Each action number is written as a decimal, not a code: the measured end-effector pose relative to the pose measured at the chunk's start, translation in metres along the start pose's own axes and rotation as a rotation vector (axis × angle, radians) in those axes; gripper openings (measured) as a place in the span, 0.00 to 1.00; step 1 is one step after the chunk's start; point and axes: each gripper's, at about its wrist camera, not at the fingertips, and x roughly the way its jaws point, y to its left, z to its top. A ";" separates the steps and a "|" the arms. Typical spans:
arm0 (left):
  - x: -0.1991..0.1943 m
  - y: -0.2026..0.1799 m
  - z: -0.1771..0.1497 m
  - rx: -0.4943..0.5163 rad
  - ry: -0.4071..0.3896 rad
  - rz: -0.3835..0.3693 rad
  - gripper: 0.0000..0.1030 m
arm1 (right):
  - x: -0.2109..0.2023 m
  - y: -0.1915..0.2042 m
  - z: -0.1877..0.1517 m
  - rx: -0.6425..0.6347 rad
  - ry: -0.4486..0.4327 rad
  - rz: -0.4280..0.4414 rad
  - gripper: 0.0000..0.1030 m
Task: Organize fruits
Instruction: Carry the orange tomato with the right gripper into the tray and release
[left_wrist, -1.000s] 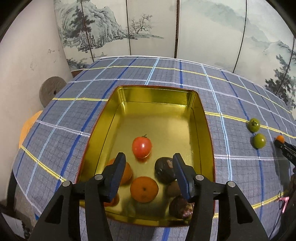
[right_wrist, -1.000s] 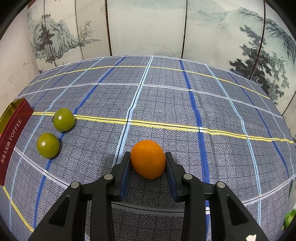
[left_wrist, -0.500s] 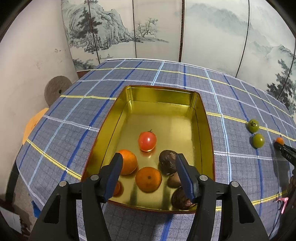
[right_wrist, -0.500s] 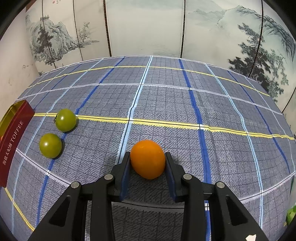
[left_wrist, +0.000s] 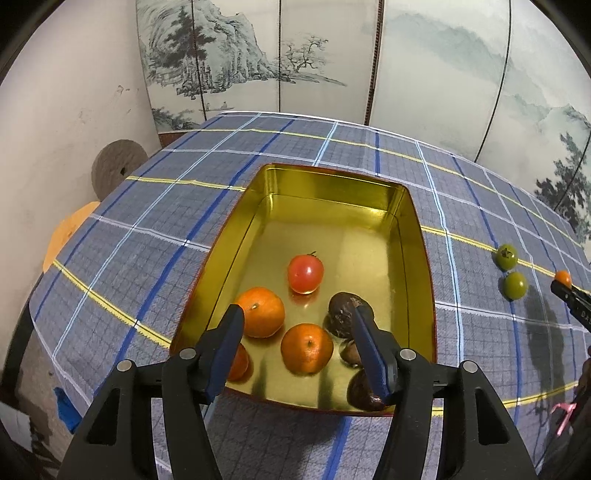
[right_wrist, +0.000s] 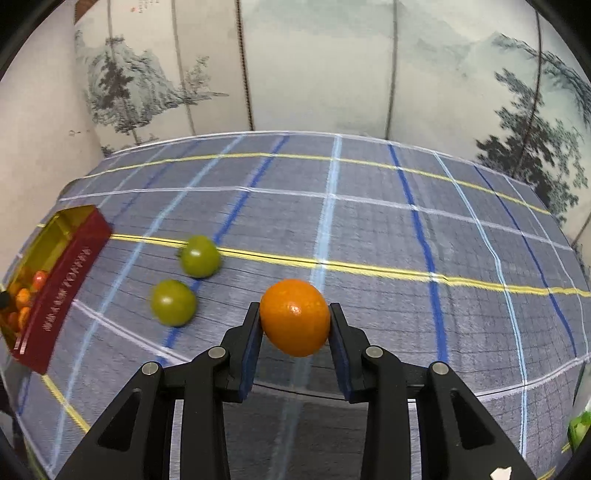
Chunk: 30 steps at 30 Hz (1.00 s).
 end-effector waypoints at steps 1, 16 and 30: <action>-0.001 0.001 0.000 -0.004 -0.001 0.000 0.60 | -0.002 0.004 0.001 -0.006 -0.004 0.010 0.31; -0.013 0.029 -0.006 -0.047 -0.032 0.029 0.60 | -0.028 0.129 0.019 -0.169 -0.049 0.280 0.31; -0.012 0.055 -0.014 -0.081 0.001 0.036 0.59 | -0.019 0.237 0.008 -0.338 -0.004 0.457 0.31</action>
